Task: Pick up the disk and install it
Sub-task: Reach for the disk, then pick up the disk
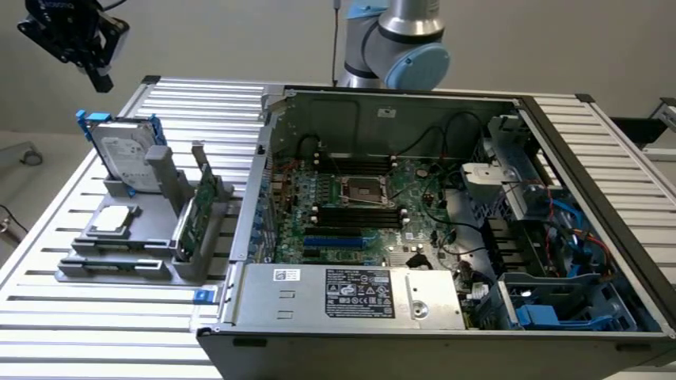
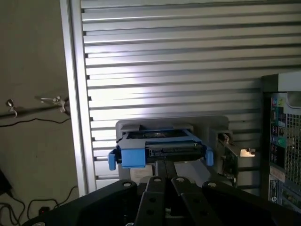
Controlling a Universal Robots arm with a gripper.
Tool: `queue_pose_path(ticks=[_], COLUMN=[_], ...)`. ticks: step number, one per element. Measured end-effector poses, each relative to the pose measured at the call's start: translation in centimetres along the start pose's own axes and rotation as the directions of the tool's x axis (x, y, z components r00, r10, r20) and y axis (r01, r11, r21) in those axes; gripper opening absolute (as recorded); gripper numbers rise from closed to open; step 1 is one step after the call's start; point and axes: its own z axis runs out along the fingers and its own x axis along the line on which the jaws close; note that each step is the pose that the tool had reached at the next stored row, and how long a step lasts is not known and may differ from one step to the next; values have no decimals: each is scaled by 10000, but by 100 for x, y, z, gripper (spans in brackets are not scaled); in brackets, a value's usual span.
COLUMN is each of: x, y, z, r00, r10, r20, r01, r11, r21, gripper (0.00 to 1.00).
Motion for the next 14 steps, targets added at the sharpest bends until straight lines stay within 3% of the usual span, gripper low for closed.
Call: queue_pose_path(ticks=[5, 14], x=[80, 84], y=[45, 45], z=[8, 9], r00=[10000, 9999], r10=[-86, -111], r20=[-2, -5], r01=[86, 111], r11=[10000, 9999], r21=[7, 18], gripper=[11, 11])
